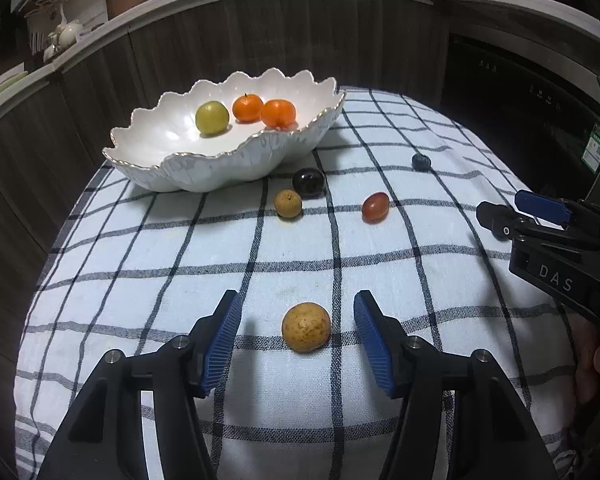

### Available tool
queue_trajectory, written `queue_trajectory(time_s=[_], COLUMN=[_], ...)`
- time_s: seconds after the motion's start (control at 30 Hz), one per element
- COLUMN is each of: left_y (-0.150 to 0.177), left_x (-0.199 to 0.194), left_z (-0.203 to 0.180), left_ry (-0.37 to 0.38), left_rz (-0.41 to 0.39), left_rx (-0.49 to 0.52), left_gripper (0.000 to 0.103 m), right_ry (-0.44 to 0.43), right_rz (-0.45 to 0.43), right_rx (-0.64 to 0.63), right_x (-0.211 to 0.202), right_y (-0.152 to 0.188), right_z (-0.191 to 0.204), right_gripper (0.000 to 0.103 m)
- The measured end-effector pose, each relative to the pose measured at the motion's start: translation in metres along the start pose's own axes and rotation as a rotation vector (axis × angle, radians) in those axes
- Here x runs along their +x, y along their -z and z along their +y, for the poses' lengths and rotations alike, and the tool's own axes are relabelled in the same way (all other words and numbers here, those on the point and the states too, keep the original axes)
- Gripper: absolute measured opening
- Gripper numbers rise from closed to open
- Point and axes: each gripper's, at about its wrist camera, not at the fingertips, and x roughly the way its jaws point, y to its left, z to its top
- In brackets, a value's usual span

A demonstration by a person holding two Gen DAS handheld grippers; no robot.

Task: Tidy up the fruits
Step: 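Grasp the brown potato-like fruit with the left tool while the right tool grasps the dark plum, then carry the brown fruit and dark plum over the white bowl with both tools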

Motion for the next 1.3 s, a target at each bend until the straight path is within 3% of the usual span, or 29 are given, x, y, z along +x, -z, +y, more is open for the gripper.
queue_trajectory(time_s=[0.33, 0.47, 0.57, 0.9, 1.3], left_y=[0.002, 0.003, 0.003, 0.002, -0.003], left_x=[0.01, 0.012, 0.013, 0.01, 0.0], left_z=[-0.001, -0.001, -0.002, -0.003, 0.002], left_ry=[0.027, 0.029, 0.031, 0.047, 0.047], left_rz=[0.039, 0.039, 0.037, 0.025, -0.001], left_rx=[-0.009, -0.004, -0.003, 0.005, -0.012], left_gripper=[0.041, 0.027, 0.026, 0.026, 0.026], right_ry=[0.009, 0.014, 0.01, 0.025, 0.009], right_rz=[0.035, 0.059, 0.074, 0.072, 0.055], right_rx=[0.018, 0.05, 0.075, 0.065, 0.063], right_x=[0.012, 0.018, 0.021, 0.021, 0.009], right_y=[0.004, 0.005, 0.006, 0.006, 0.0], right_z=[-0.003, -0.009, -0.014, -0.012, -0.008], right_gripper=[0.051, 0.051, 0.051, 0.027, 0.027])
